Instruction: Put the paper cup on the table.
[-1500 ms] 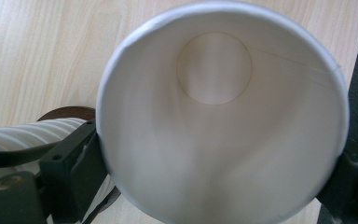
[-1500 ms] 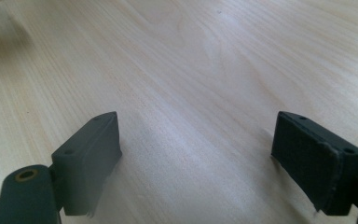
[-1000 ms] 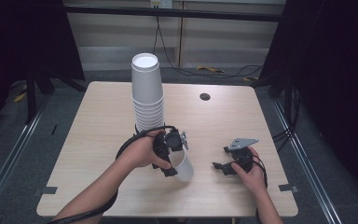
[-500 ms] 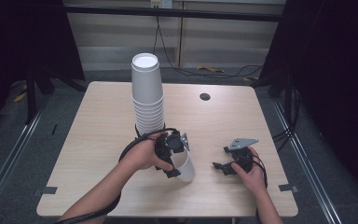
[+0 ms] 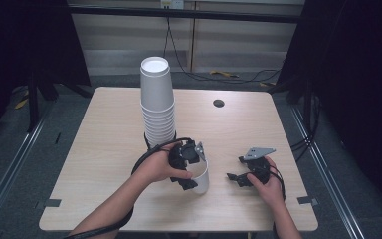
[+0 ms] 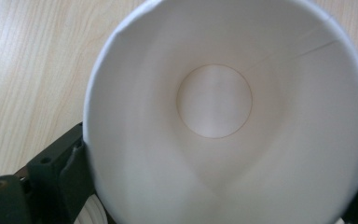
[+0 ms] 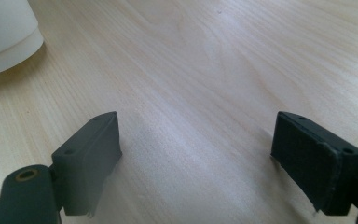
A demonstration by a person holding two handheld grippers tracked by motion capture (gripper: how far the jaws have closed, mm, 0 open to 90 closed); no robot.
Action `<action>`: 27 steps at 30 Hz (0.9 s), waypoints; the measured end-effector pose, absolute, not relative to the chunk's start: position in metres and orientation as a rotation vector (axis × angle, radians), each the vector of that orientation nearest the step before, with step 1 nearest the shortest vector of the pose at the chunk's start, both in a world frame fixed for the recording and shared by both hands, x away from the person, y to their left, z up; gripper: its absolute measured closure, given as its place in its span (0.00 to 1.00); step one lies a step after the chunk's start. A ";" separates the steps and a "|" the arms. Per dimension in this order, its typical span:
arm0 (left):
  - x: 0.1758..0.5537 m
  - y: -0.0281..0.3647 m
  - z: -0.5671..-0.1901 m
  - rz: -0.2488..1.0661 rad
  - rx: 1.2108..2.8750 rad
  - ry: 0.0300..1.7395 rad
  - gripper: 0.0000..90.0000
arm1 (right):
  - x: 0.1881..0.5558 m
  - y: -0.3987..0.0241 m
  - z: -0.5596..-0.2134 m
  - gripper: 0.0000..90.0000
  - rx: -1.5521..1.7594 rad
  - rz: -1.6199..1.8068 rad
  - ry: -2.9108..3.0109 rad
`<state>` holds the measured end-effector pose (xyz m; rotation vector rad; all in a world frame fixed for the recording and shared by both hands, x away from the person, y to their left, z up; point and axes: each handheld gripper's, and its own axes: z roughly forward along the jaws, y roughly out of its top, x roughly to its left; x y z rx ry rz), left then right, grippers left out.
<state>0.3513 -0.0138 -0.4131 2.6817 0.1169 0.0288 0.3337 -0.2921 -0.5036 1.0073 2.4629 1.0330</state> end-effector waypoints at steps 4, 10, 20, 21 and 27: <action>0.351 -0.014 -0.416 0.025 2.651 0.143 0.06 | 0.334 -0.292 -0.504 0.17 1.007 1.033 2.463; 0.352 -0.015 -0.423 0.015 2.641 0.140 0.07 | 0.334 -0.292 -0.504 0.17 1.007 1.032 2.464; 0.349 -0.008 -0.430 0.000 2.604 0.180 0.12 | 0.334 -0.292 -0.504 0.17 1.007 1.032 2.464; 0.349 -0.006 -0.430 -0.001 2.599 0.185 0.12 | 0.334 -0.292 -0.504 0.17 1.007 1.032 2.464; 0.349 0.004 -0.430 0.012 2.583 0.206 0.12 | 0.334 -0.292 -0.504 0.17 1.007 1.031 2.464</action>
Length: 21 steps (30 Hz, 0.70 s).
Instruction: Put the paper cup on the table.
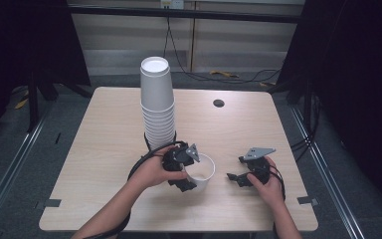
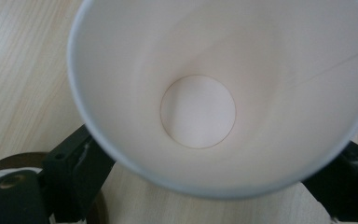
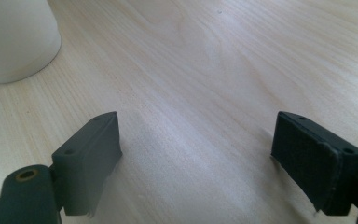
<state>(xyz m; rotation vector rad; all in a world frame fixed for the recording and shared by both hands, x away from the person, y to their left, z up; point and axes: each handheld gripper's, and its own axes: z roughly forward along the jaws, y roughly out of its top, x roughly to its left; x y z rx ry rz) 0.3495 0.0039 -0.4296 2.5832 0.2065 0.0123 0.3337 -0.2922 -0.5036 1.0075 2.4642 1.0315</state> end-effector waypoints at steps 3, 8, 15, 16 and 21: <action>0.350 0.013 -0.429 0.008 2.558 0.216 0.13 | 0.334 -0.292 -0.504 0.17 1.007 1.031 2.464; 0.350 0.023 -0.432 0.017 2.543 0.237 0.13 | 0.334 -0.292 -0.504 0.17 1.007 1.032 2.464; 0.349 0.036 -0.433 0.006 2.501 0.272 0.14 | 0.334 -0.292 -0.504 0.17 1.008 1.031 2.464; 0.349 0.037 -0.434 0.003 2.496 0.279 0.14 | 0.334 -0.292 -0.504 0.17 1.008 1.031 2.464; 0.349 0.043 -0.437 0.007 2.496 0.283 0.14 | 0.334 -0.292 -0.504 0.17 1.007 1.031 2.465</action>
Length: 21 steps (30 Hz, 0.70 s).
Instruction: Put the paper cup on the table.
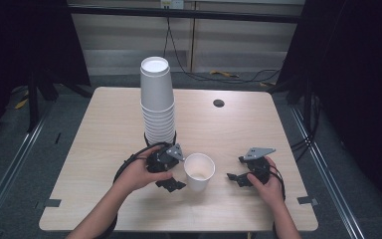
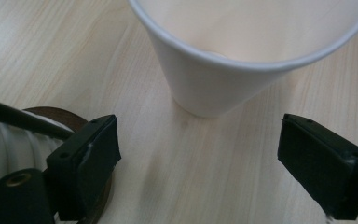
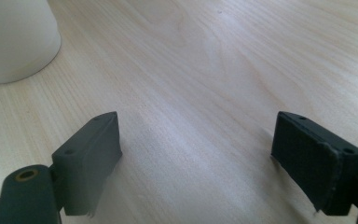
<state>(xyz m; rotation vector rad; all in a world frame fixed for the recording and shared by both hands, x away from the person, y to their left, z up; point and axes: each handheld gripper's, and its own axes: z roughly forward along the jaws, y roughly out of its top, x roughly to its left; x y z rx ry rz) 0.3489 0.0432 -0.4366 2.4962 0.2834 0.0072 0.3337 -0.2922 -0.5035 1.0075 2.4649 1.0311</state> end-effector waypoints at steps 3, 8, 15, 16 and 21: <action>0.349 0.047 -0.438 0.002 2.485 0.296 0.15 | 0.334 -0.292 -0.504 0.17 1.008 1.031 2.464; 0.348 0.054 -0.439 0.009 2.475 0.309 0.16 | 0.334 -0.292 -0.504 0.17 1.008 1.031 2.464; 0.347 0.067 -0.440 0.009 2.458 0.329 0.16 | 0.334 -0.292 -0.504 0.17 1.008 1.031 2.465; 0.347 0.069 -0.441 0.009 2.454 0.335 0.16 | 0.334 -0.292 -0.504 0.17 1.008 1.031 2.465; 0.347 0.079 -0.446 0.001 2.440 0.352 0.16 | 0.334 -0.292 -0.504 0.17 1.008 1.031 2.465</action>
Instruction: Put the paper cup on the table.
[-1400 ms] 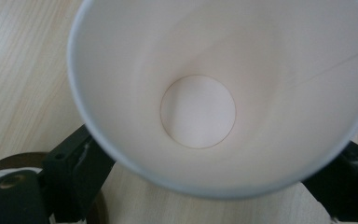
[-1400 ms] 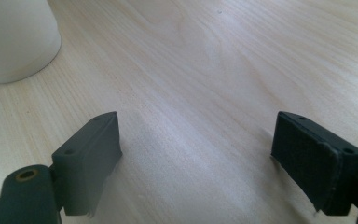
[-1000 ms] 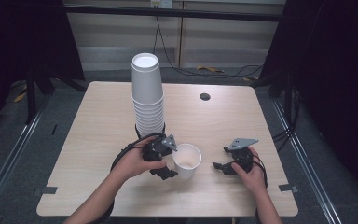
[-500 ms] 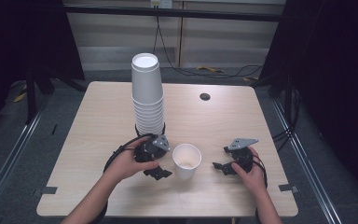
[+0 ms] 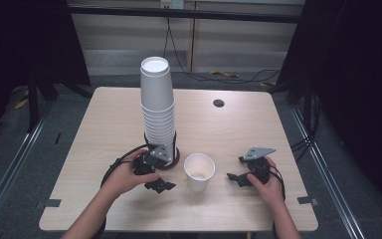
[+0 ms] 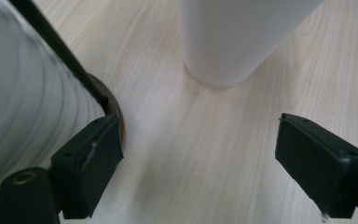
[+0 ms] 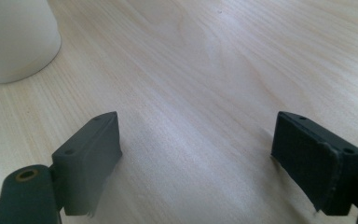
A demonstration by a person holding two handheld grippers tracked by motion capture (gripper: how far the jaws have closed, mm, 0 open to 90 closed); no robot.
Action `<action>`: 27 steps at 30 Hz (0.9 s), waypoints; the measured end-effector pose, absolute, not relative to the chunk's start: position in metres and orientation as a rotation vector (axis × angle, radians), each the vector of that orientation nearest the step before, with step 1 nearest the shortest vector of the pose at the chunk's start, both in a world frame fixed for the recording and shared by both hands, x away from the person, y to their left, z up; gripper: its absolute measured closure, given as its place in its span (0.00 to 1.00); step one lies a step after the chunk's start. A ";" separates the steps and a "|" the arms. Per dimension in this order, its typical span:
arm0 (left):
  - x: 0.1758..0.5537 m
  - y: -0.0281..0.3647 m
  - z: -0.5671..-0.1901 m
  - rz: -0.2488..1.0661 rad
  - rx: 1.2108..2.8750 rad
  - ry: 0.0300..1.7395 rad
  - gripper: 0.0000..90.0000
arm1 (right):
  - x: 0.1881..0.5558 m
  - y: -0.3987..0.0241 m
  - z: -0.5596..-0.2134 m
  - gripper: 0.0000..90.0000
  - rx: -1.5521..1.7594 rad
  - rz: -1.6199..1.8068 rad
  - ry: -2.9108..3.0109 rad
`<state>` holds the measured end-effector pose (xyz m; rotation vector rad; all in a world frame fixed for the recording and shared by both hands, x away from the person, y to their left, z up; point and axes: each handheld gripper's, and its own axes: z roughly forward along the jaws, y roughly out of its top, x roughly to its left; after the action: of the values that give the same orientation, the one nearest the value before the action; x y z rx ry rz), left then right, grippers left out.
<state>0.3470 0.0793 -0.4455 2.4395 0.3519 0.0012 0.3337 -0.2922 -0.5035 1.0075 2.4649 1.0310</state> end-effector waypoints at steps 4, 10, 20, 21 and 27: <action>0.347 0.087 -0.448 0.001 2.426 0.375 0.17 | 0.334 -0.292 -0.504 0.17 1.008 1.031 2.465; 0.346 0.097 -0.452 0.007 2.411 0.390 0.17 | 0.334 -0.292 -0.504 0.17 1.007 1.031 2.465; 0.344 0.116 -0.469 0.000 2.392 0.434 0.17 | 0.334 -0.292 -0.504 0.17 1.008 1.031 2.465; 0.344 0.119 -0.470 0.005 2.397 0.429 0.17 | 0.334 -0.292 -0.504 0.17 1.008 1.031 2.465; 0.343 0.128 -0.477 0.021 2.390 0.443 0.17 | 0.334 -0.292 -0.504 0.17 1.008 1.031 2.464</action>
<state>0.3427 0.1282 -0.4769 2.3904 0.4432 0.0210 0.3337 -0.2922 -0.5035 1.0076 2.4644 1.0309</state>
